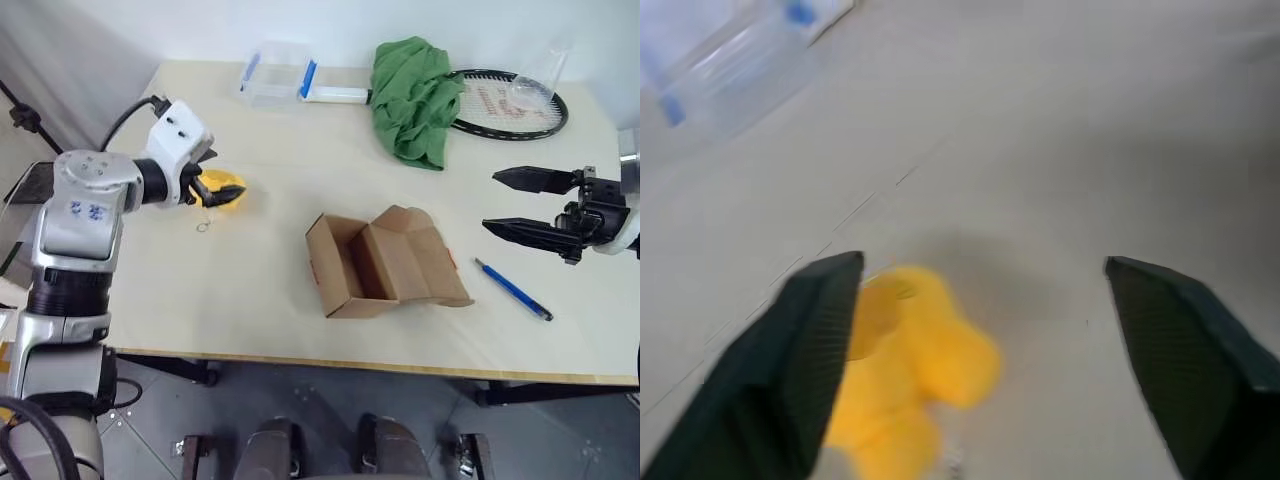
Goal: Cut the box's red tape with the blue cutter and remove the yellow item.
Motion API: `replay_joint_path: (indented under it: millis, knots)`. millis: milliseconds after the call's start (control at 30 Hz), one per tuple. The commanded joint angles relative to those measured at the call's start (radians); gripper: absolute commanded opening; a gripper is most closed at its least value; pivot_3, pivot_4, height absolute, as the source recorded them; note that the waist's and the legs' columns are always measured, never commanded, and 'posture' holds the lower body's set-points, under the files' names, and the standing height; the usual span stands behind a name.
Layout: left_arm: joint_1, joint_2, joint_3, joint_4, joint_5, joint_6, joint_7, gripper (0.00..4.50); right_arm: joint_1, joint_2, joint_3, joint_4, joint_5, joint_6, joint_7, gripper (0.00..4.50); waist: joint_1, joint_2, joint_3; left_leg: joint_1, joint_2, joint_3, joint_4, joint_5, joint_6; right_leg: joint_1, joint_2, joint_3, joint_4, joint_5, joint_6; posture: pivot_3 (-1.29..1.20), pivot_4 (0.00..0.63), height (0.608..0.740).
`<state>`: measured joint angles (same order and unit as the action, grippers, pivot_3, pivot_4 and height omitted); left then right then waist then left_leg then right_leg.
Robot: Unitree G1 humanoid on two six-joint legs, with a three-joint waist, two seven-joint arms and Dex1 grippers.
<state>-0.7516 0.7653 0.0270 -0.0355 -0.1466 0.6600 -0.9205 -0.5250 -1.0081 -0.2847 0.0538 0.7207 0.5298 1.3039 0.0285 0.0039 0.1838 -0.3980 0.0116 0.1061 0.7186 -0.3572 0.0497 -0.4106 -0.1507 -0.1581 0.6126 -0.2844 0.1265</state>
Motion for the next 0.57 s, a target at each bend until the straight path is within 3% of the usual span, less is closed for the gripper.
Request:
replay_joint_path:
  millis: [33, 167, 300, 333, 400, 567]
  knots:
    - [0.198, -0.003, 0.086, -0.231, -0.204, 0.026, -0.121, 4.47, 0.02, -0.065, -0.001, 0.075, -0.073, -0.057, 0.065, 4.5, -0.006, 0.0, 0.0, 0.001, 0.0, 0.0, -0.001, 0.0, 0.0, 0.0, 0.0, 0.001, 0.0, 0.0, 0.0, 0.0, 0.15, 0.74]
    - [0.376, -0.082, 0.189, -0.266, -0.336, -0.08, -0.15, 4.47, 0.115, -0.109, 0.012, 0.185, -0.172, -0.199, 0.177, 4.5, -0.001, 0.0, 0.0, 0.001, 0.001, 0.0, 0.0, 0.0, 0.0, 0.001, 0.0, 0.001, -0.001, 0.0, 0.0, 0.0, 0.15, 0.74]
    - [0.47, -0.068, 0.191, -0.282, -0.335, -0.093, -0.124, 4.47, 0.151, -0.115, 0.037, 0.342, -0.273, -0.358, 0.227, 4.5, -0.004, 0.001, 0.0, 0.007, 0.001, 0.002, 0.001, 0.0, 0.0, 0.006, 0.0, 0.003, 0.0, 0.0, 0.0, 0.0, 0.15, 0.74]
    - [0.536, -0.08, 0.208, -0.254, -0.287, -0.213, -0.121, 4.47, 0.171, -0.111, 0.037, 0.404, -0.298, -0.396, 0.224, 4.5, -0.004, 0.001, 0.001, 0.011, 0.001, 0.002, 0.0, 0.0, 0.0, 0.011, 0.0, 0.003, -0.002, 0.0, 0.0, 0.0, 0.15, 0.74]
    - [0.618, -0.099, 0.25, -0.211, -0.289, -0.283, -0.124, 4.47, 0.195, -0.093, 0.026, 0.479, -0.327, -0.477, 0.214, 4.5, -0.009, 0.002, 0.0, 0.013, 0.001, 0.003, -0.002, 0.0, 0.0, 0.012, 0.0, 0.004, -0.003, 0.0, 0.0, 0.0, 0.15, 0.74]
    - [0.687, -0.086, 0.285, -0.188, -0.318, -0.37, -0.137, 4.47, 0.193, -0.056, 0.036, 0.484, -0.336, -0.48, 0.191, 4.5, -0.013, 0.004, 0.001, 0.016, 0.002, 0.004, -0.003, -0.001, -0.001, 0.014, 0.0, 0.004, -0.003, -0.001, -0.001, 0.0, 0.15, 0.74]
